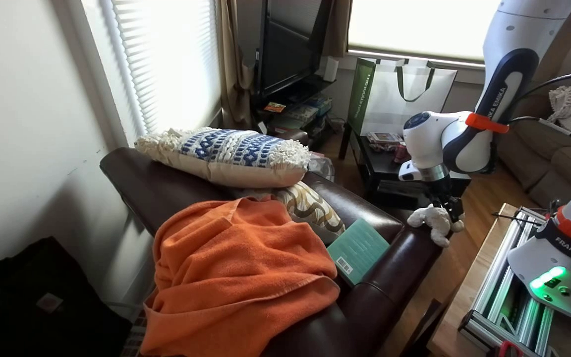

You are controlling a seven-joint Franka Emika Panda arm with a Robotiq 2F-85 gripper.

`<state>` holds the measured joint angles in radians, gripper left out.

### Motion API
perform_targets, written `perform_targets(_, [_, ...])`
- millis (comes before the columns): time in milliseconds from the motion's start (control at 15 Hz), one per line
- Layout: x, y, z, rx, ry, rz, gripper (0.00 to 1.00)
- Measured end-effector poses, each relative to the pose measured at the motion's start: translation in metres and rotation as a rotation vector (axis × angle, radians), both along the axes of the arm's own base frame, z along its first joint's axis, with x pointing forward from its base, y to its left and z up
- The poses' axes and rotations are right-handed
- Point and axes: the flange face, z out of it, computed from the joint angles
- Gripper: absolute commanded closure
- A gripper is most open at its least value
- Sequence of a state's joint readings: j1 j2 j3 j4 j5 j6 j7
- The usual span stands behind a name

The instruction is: Put the teddy bear on the blue book

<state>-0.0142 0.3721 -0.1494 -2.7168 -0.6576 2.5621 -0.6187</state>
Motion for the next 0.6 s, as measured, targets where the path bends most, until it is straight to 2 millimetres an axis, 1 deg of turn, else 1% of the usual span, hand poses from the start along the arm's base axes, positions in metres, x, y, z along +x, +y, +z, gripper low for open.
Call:
perform_targets(333, [0.006,0.001,-0.012,-0.043,-0.012,-0.024,0.94])
perform_targets(400, [0.007,0.001,-0.014,-0.048,-0.014,-0.031,0.99])
perform_targets(533, [0.01,0.002,-0.015,-0.057,-0.022,-0.045,1.0])
perform_targets(600, [0.01,0.002,-0.014,-0.06,-0.027,-0.051,0.98])
